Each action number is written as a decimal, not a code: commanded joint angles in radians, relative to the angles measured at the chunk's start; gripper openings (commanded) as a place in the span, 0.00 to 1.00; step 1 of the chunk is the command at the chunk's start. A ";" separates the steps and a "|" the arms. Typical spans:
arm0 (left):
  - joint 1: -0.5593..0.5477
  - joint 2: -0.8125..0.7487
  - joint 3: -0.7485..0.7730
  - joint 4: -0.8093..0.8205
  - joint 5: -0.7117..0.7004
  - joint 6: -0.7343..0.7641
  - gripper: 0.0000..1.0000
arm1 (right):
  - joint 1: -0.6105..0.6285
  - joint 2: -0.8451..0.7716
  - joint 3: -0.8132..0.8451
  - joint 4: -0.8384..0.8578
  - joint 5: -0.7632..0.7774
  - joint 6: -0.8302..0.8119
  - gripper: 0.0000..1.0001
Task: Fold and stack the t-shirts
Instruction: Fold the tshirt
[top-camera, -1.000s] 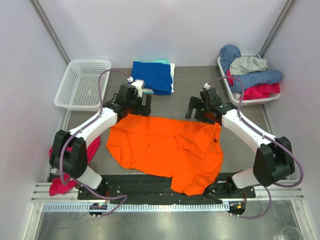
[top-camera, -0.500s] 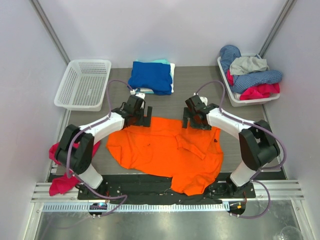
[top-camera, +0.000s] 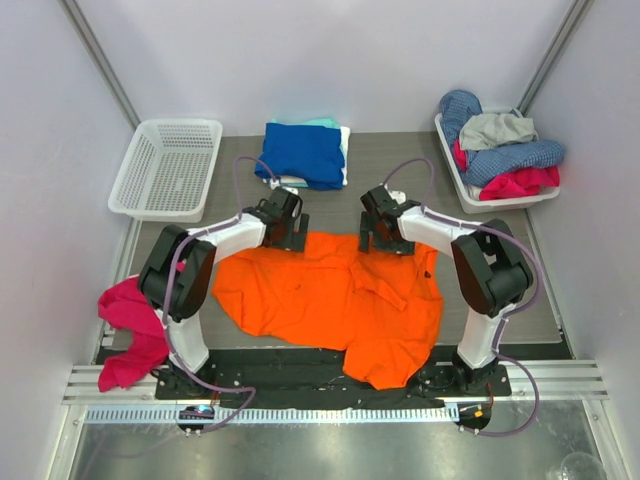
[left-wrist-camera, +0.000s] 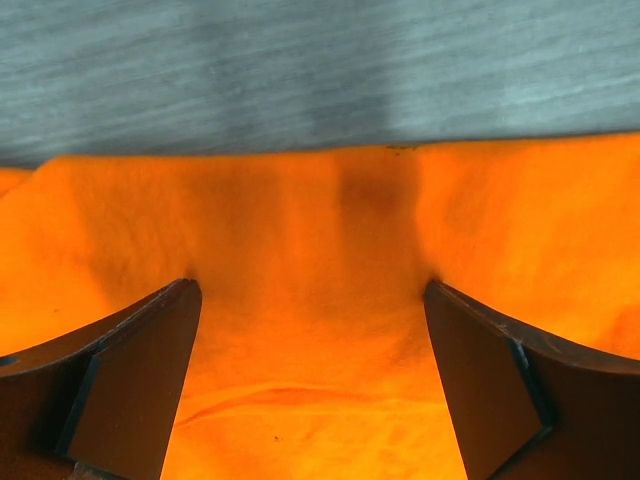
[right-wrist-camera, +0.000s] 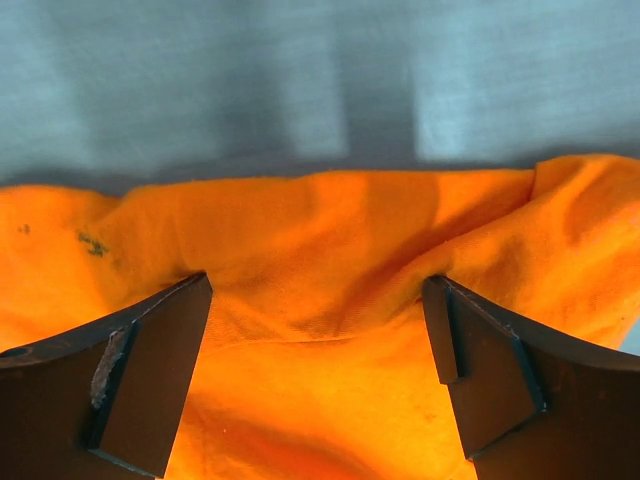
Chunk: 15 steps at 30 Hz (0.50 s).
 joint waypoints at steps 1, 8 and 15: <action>0.007 0.034 0.067 -0.034 -0.044 0.028 1.00 | -0.022 0.107 0.052 0.031 0.047 -0.034 0.99; 0.037 0.106 0.171 -0.076 -0.035 0.040 1.00 | -0.072 0.206 0.218 -0.005 0.070 -0.104 0.99; 0.065 0.170 0.259 -0.105 -0.022 0.071 1.00 | -0.134 0.295 0.374 -0.038 0.073 -0.185 1.00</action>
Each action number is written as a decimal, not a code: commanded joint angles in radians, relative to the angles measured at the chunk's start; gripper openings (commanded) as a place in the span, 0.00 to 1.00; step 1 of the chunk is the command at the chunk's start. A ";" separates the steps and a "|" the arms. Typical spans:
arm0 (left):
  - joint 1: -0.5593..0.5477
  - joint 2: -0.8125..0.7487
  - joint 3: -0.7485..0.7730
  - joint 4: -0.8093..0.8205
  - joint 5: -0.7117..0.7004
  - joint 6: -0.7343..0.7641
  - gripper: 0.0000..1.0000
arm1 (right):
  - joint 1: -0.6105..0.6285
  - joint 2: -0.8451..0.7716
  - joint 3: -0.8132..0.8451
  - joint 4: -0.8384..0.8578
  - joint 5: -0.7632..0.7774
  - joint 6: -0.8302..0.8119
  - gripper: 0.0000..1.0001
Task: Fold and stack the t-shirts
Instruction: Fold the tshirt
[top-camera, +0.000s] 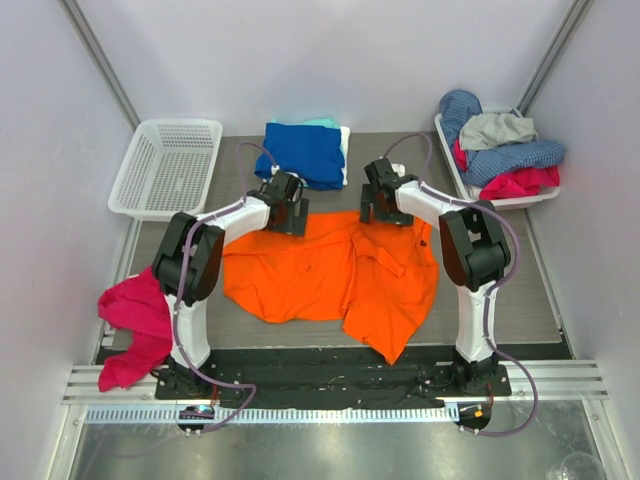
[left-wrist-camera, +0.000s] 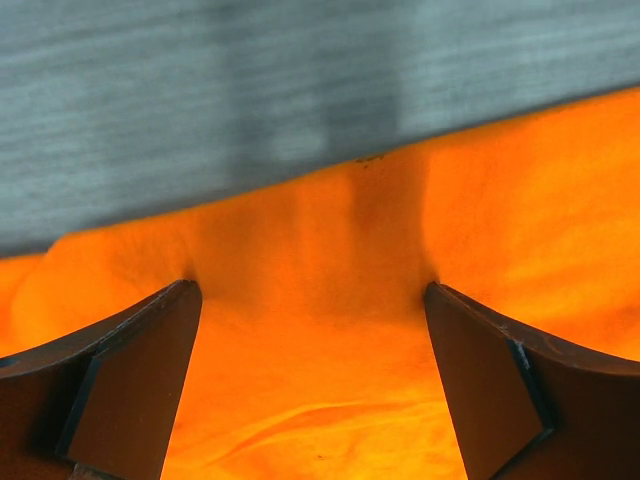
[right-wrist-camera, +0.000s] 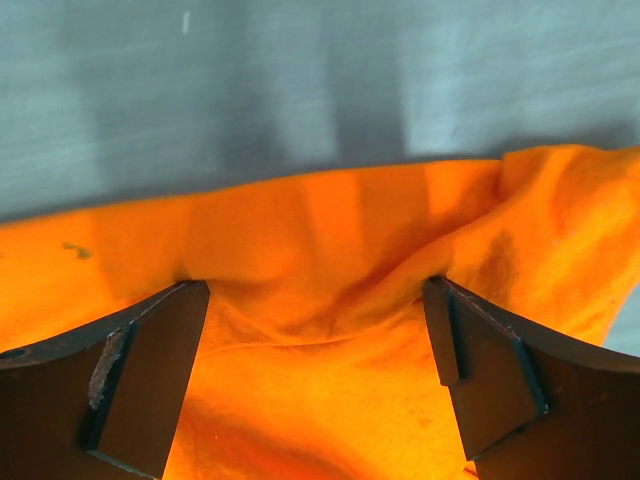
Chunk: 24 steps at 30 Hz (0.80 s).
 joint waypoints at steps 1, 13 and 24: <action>0.024 0.037 0.061 -0.039 -0.005 0.044 1.00 | -0.045 0.078 0.085 -0.052 0.067 -0.087 1.00; 0.071 0.075 0.143 -0.049 0.022 0.125 1.00 | -0.099 0.113 0.234 -0.055 0.027 -0.213 1.00; 0.071 -0.187 0.166 -0.086 0.096 0.096 1.00 | -0.099 -0.185 0.159 -0.053 -0.097 -0.130 1.00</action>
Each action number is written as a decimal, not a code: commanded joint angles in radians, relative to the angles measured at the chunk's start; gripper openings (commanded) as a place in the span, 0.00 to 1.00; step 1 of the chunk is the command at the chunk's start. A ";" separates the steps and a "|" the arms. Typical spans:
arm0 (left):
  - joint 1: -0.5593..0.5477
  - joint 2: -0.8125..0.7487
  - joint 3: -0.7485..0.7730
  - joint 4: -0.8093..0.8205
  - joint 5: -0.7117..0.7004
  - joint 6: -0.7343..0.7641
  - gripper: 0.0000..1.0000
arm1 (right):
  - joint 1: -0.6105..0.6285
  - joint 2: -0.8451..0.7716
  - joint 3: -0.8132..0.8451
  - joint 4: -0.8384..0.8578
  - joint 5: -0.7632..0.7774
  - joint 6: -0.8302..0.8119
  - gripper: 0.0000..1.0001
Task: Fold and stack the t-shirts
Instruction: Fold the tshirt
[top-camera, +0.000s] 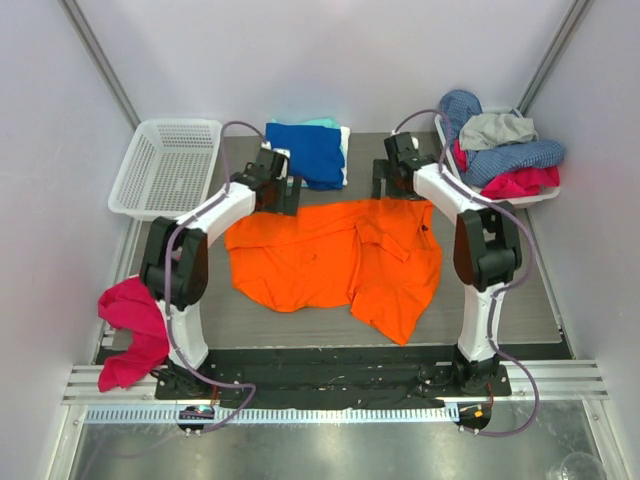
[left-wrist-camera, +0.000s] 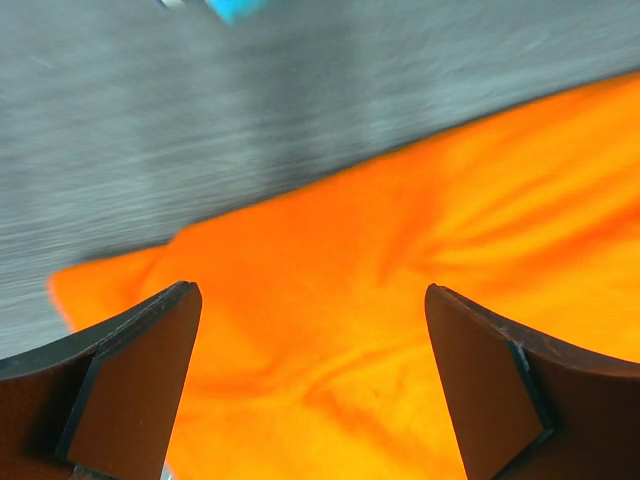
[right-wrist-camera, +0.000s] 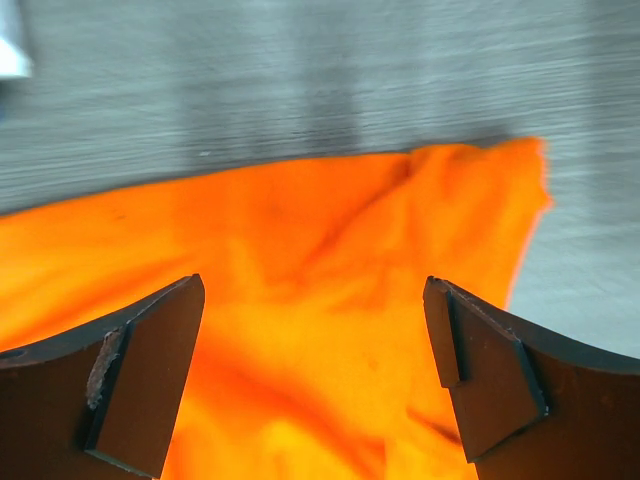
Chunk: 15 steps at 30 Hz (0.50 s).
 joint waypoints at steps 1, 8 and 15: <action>0.004 -0.200 -0.016 -0.012 0.051 -0.016 1.00 | -0.003 -0.226 -0.080 -0.002 -0.051 0.055 1.00; -0.010 -0.378 -0.320 0.043 0.068 -0.123 1.00 | 0.003 -0.465 -0.410 0.067 -0.075 0.205 0.99; -0.010 -0.490 -0.490 0.057 0.062 -0.165 1.00 | 0.003 -0.619 -0.746 0.254 -0.101 0.303 0.89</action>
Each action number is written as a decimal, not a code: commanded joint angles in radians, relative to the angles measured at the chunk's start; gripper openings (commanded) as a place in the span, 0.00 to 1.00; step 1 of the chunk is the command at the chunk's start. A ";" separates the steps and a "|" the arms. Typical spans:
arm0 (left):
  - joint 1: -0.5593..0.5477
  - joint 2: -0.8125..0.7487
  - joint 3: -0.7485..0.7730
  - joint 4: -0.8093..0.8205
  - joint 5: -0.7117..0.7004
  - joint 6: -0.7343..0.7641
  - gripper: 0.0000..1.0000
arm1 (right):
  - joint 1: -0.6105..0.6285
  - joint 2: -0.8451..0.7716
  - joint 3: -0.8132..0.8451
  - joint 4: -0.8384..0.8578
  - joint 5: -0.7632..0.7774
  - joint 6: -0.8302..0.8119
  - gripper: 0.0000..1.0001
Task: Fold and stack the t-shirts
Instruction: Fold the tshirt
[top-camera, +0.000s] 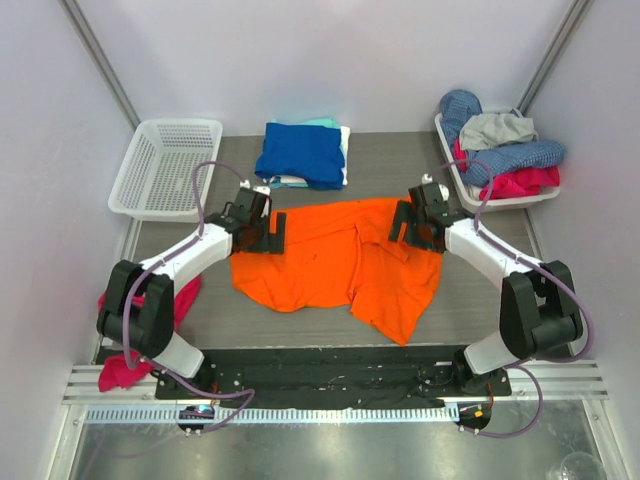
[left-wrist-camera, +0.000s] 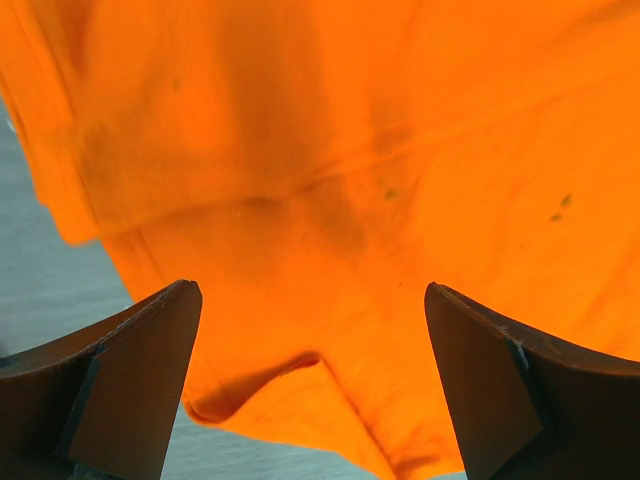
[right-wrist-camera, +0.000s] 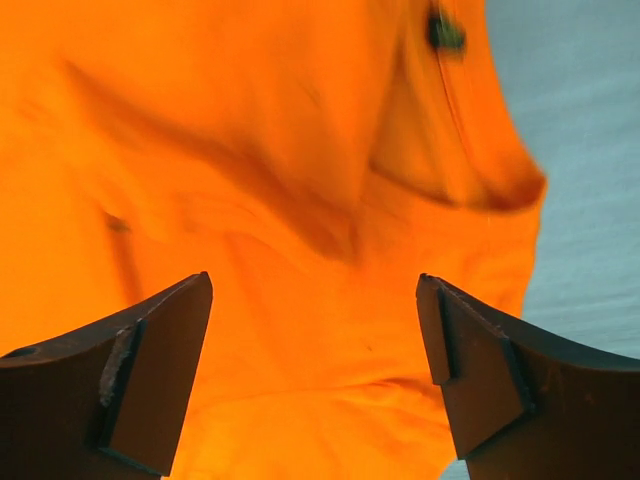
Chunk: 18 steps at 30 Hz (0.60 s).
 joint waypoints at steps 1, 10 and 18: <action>-0.003 -0.092 -0.043 0.025 0.004 -0.036 1.00 | 0.004 -0.067 -0.120 0.155 -0.026 0.092 0.87; -0.004 -0.124 -0.100 0.003 -0.022 -0.031 1.00 | 0.002 -0.051 -0.187 0.229 -0.053 0.115 0.82; -0.004 -0.228 -0.186 -0.103 -0.059 -0.122 1.00 | 0.004 -0.093 -0.184 0.196 -0.080 0.119 0.82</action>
